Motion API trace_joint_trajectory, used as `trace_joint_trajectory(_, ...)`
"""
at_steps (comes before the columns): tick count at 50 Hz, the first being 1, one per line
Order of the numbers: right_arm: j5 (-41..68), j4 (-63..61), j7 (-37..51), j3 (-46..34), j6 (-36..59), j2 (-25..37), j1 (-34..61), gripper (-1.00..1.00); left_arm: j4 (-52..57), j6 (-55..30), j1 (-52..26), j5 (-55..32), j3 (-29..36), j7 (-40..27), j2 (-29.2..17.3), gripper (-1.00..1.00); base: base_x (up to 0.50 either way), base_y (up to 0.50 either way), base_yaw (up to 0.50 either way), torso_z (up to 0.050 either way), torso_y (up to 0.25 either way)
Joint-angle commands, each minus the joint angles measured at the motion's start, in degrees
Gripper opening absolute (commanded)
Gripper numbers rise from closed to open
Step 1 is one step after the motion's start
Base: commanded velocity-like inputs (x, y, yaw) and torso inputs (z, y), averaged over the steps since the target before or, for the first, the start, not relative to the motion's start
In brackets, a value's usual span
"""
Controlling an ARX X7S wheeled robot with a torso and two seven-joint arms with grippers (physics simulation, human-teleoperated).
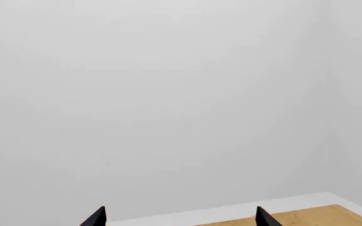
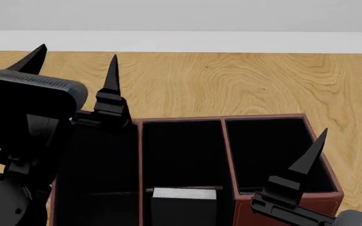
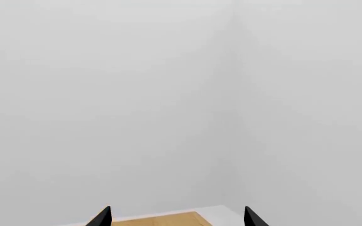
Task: Pick up the book and place it in the back compartment of the caddy.
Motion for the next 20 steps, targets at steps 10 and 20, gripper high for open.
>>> trace_joint_trajectory(10,-1.66,-0.07,-0.6,-2.49,1.89,-0.23,1.81,1.0,10.21,0.64,4.85,-1.35,-1.99,-4.15,-5.5,1.0,0.0,0.0,0.0,0.0,0.0)
trace_joint_trajectory(20,-1.78,-0.08,-1.05,-2.33,1.37,-0.27,1.65,1.0,15.39,0.47,6.6,-1.39,-2.5,-7.15,-6.94,1.0,0.0,0.0,0.0,0.0,0.0)
